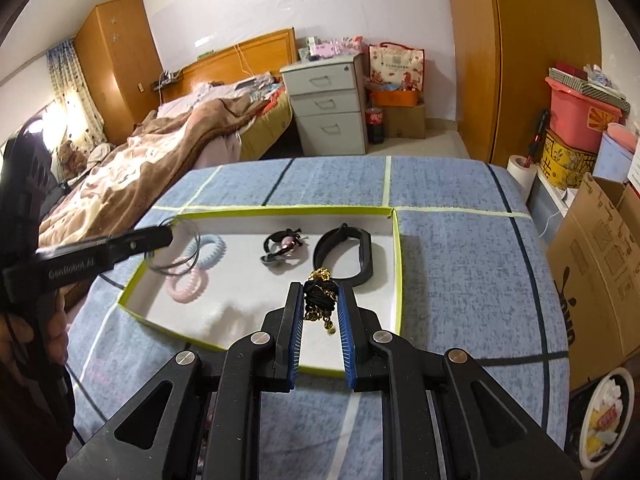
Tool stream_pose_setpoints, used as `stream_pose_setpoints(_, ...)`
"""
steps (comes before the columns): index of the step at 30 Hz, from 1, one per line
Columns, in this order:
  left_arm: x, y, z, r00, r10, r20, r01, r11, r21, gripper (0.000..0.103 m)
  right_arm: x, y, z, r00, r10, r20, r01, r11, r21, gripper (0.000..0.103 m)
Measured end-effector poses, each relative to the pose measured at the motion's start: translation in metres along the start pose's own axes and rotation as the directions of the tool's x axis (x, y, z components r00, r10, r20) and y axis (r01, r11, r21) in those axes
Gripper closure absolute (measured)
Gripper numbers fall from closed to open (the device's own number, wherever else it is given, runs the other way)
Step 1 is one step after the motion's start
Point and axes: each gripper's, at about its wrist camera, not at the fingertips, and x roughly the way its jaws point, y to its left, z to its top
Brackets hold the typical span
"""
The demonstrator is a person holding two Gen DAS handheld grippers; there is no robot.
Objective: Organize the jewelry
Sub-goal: 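Carry the gray cord with the left tool while the right tool carries the gold charm to the box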
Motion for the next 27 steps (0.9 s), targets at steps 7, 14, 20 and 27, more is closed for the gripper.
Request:
stream_pose_setpoints(7, 0.036, 0.001, 0.012, 0.998, 0.012, -0.054, -0.013, 1.0, -0.005, 0.085, 0.023, -0.005, -0.003, 0.998, -0.007, -0.056, 0.007, 1.0, -0.015, 0.085)
stream_pose_setpoints(14, 0.061, 0.002, 0.01, 0.995, 0.024, -0.1, -0.025, 1.0, -0.008, 0.085, 0.037, -0.01, -0.007, 0.995, -0.022, -0.097, 0.019, 0.999, -0.03, 0.085)
stream_pose_setpoints(20, 0.073, 0.0, 0.007, 0.991, 0.025, -0.128, -0.026, 1.0, -0.008, 0.085, 0.044, -0.013, -0.009, 0.992, -0.038, -0.122, 0.033, 0.999, -0.041, 0.085)
stream_pose_setpoints(27, 0.081, 0.002, 0.005, 0.989, 0.028, -0.148, -0.031, 0.999, -0.02, 0.085, 0.049, -0.012, -0.009, 0.989, -0.056, -0.134, 0.049, 0.997, -0.056, 0.085)
